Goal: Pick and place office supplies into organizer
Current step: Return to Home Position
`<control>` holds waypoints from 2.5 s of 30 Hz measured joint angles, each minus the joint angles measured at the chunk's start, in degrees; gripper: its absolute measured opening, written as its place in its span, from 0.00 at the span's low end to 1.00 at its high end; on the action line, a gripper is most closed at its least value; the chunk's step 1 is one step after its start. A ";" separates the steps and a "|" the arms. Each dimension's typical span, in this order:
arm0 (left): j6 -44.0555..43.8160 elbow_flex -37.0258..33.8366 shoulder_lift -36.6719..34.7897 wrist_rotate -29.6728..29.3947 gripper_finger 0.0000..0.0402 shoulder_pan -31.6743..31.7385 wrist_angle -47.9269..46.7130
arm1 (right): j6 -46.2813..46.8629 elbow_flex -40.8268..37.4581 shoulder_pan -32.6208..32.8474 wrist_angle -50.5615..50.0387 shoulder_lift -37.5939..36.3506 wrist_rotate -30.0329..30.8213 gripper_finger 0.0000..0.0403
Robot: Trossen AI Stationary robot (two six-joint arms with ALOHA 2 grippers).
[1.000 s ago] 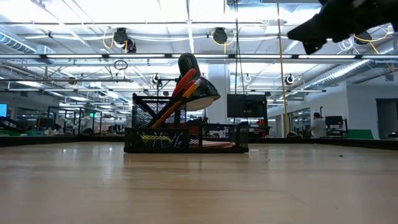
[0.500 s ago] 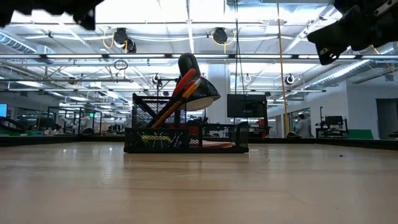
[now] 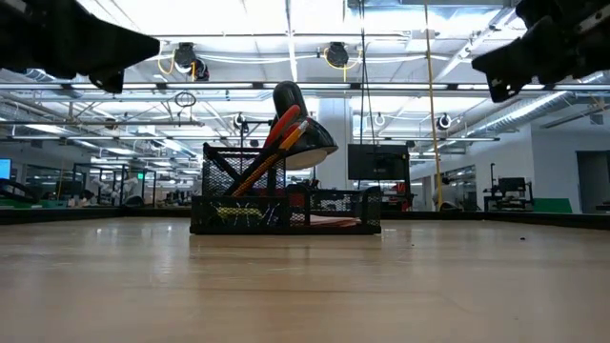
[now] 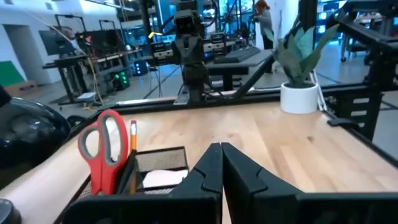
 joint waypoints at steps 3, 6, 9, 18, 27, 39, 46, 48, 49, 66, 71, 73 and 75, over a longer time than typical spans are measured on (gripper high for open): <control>0.20 -1.01 0.01 -0.25 0.01 0.00 0.40 | -0.74 -1.63 -0.02 0.66 0.00 1.72 0.00; -0.06 -2.16 0.02 -2.89 0.01 -0.02 1.00 | 0.05 -2.69 -0.15 0.43 -0.48 5.82 0.00; -0.26 -3.03 0.02 -4.83 0.01 0.02 1.00 | -1.69 -3.03 -0.84 0.22 -1.64 5.74 0.00; 1.77 -3.32 0.02 -7.07 0.01 -3.18 2.46 | -2.24 -3.03 -2.29 -6.68 -10.83 5.31 0.00; 14.02 -3.33 -0.02 -10.75 0.01 -11.35 11.63 | -1.25 -4.34 -2.27 -6.18 -17.77 -0.60 0.00; 6.60 -3.33 0.04 5.58 0.00 1.24 8.02 | -1.15 -11.42 -8.22 2.92 -17.26 -9.35 0.00; 2.48 -3.33 0.17 24.23 0.00 11.75 4.03 | 0.38 -11.31 -13.46 3.02 -16.59 -18.53 0.00; 3.47 -3.33 0.17 27.27 0.00 13.09 3.98 | 0.44 -11.34 -14.65 2.97 -16.57 -18.56 0.00; 3.96 -3.44 0.17 27.82 0.00 13.60 4.01 | 0.42 -11.34 -15.22 2.97 -16.57 -18.58 0.00; 5.07 -8.36 -6.80 18.46 0.00 13.44 7.68 | -0.09 -9.26 -21.54 -1.26 -18.45 -24.48 0.00; 4.73 -4.33 -11.50 21.22 0.00 17.16 -6.73 | -1.16 -8.00 -22.51 -0.31 -18.78 -26.14 0.00; 4.73 -0.78 -13.70 23.83 0.00 18.54 -15.59 | -2.00 -7.93 -23.06 -0.55 -19.12 -26.12 0.00; 6.34 1.89 -17.16 25.90 0.00 19.25 -22.98 | -2.23 -7.71 -24.13 -0.36 -19.29 -26.12 0.00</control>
